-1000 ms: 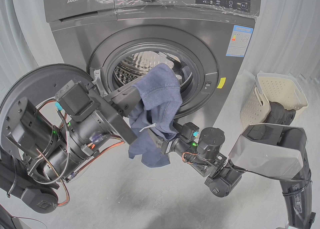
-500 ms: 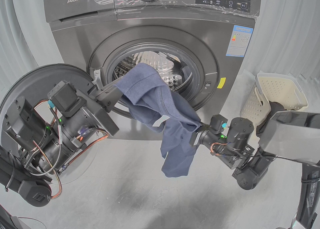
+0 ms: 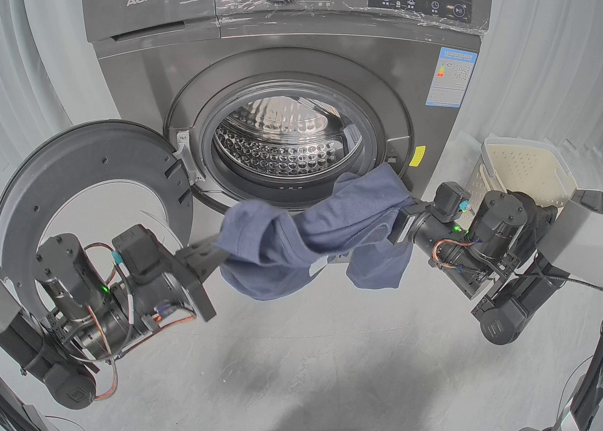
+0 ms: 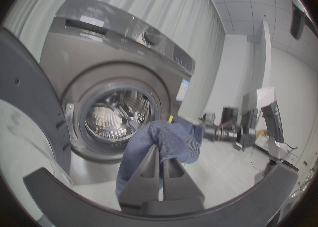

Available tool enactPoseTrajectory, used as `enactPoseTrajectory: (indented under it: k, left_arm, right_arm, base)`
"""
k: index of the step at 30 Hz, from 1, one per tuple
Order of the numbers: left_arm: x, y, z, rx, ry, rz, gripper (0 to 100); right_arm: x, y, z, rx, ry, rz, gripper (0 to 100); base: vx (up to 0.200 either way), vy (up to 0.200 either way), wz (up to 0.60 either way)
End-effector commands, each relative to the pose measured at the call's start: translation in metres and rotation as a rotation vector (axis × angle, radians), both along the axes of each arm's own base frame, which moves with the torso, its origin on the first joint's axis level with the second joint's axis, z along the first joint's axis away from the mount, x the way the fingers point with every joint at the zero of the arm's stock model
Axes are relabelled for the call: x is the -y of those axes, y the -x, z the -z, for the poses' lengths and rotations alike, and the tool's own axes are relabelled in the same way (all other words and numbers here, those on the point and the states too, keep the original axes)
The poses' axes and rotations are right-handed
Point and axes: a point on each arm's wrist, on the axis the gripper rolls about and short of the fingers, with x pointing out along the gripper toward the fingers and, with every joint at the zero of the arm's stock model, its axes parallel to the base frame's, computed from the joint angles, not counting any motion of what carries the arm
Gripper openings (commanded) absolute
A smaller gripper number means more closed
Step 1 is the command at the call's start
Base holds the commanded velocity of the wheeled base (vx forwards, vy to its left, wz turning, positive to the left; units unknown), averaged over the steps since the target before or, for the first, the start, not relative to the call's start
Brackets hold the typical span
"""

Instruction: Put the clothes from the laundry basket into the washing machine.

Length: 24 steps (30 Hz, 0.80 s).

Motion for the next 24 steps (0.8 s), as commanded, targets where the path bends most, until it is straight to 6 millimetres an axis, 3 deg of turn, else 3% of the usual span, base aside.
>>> enactPoseTrajectory:
  k: [1,12,13,19,21,24]
  left_arm:
    - [0.008,0.006,0.035,-0.128,-0.098,0.061,0]
    - [0.022,-0.003,0.070,-0.222,-0.192,0.095,0]
    - [0.022,-0.003,0.072,-0.229,-0.196,0.096,100]
    - [0.014,0.013,0.078,-0.281,-0.226,0.106,100]
    - [0.006,0.037,0.079,-0.314,-0.259,0.140,100]
    - [0.007,0.051,0.074,-0.301,-0.262,0.179,100]
  right_arm:
    - [-0.014,0.011,-0.021,0.055,-0.041,-0.047,0]
    - [-0.028,0.012,-0.033,0.089,-0.067,-0.081,0]
    - [-0.028,0.011,-0.033,0.091,-0.068,-0.080,0]
    - [-0.025,0.006,-0.034,0.098,-0.071,-0.065,0]
    - [-0.022,0.001,-0.036,0.110,-0.078,-0.049,0]
    - [-0.023,-0.001,-0.037,0.117,-0.082,-0.049,0]
  base:
    - [0.000,0.000,0.00]
    - [0.000,0.000,0.00]
    - [0.000,0.000,0.00]
    - [0.000,0.000,0.00]
    - [0.000,0.000,0.00]
    - [0.000,0.000,0.00]
